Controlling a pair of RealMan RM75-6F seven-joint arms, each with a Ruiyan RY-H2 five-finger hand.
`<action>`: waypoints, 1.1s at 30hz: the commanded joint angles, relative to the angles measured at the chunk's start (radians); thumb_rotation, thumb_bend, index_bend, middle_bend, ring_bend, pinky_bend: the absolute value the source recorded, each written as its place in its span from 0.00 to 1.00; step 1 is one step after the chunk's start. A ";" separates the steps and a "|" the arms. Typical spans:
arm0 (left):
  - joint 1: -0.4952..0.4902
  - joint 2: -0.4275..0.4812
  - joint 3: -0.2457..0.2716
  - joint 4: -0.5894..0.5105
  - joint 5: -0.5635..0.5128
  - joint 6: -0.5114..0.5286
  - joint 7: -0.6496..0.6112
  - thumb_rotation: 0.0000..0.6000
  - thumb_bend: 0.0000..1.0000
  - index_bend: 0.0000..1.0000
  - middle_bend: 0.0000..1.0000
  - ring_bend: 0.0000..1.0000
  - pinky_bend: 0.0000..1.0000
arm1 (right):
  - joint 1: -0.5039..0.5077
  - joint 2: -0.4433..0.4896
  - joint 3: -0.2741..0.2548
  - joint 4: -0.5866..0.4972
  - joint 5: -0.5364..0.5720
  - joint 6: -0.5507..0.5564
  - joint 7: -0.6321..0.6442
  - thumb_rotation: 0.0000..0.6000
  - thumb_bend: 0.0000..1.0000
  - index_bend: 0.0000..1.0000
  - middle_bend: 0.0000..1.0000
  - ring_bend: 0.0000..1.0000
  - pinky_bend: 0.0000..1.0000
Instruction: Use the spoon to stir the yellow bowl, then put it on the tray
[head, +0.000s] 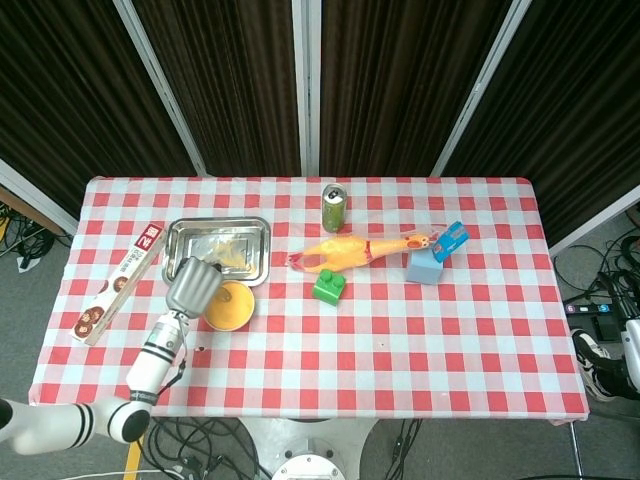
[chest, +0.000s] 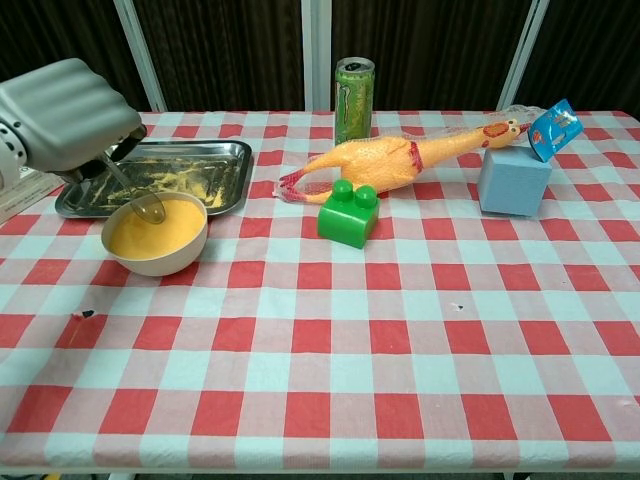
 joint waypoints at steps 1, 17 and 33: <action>0.011 -0.050 -0.006 0.032 -0.023 0.033 0.065 1.00 0.43 0.67 0.91 0.90 0.97 | 0.000 0.000 0.000 0.000 0.001 -0.001 0.000 1.00 0.16 0.00 0.18 0.00 0.07; 0.039 -0.123 -0.005 0.045 -0.031 0.037 0.126 1.00 0.43 0.67 0.91 0.90 0.97 | 0.001 -0.005 0.001 0.006 0.007 -0.010 0.002 1.00 0.16 0.00 0.19 0.00 0.07; 0.057 -0.011 -0.086 -0.056 -0.088 -0.093 -0.170 1.00 0.43 0.67 0.91 0.90 0.97 | -0.002 -0.004 0.003 0.004 0.007 -0.004 0.002 1.00 0.16 0.00 0.19 0.00 0.07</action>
